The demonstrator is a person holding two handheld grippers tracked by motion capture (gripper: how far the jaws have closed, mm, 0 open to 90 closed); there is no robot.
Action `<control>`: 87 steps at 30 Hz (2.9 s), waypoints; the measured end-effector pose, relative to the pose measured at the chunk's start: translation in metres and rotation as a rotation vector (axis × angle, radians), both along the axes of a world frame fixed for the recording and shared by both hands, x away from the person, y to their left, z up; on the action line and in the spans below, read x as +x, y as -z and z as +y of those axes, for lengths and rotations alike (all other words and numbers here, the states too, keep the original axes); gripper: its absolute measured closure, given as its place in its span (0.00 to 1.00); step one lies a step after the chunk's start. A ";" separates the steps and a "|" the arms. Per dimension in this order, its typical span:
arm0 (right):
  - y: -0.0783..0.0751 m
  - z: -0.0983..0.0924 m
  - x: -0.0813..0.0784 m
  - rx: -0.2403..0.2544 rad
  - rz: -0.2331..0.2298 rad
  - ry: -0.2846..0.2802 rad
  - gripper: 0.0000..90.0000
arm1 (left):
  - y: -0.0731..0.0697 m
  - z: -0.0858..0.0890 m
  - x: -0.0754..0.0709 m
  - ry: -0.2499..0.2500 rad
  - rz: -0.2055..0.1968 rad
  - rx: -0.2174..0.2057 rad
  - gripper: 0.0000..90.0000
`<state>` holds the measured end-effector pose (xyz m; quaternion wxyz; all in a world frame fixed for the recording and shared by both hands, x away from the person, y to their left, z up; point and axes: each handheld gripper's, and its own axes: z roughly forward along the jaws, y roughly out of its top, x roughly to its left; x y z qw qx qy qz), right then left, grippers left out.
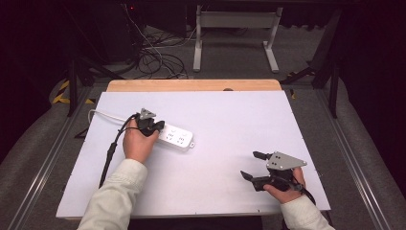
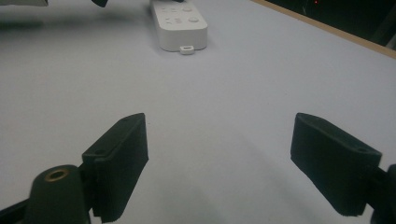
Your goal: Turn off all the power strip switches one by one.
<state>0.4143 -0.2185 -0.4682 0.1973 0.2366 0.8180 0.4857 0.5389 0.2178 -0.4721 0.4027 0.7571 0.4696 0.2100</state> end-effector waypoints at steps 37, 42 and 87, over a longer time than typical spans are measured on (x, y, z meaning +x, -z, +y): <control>0.000 0.000 0.001 0.002 -0.003 -0.001 0.22 | 0.001 -0.029 -0.007 0.146 0.005 -0.040 1.00; 0.000 0.000 0.001 0.003 -0.002 -0.001 0.22 | 0.002 -0.029 -0.007 0.142 0.006 -0.034 1.00; 0.000 0.000 0.000 0.001 -0.004 -0.006 0.22 | 0.002 -0.032 -0.006 0.131 0.024 0.001 1.00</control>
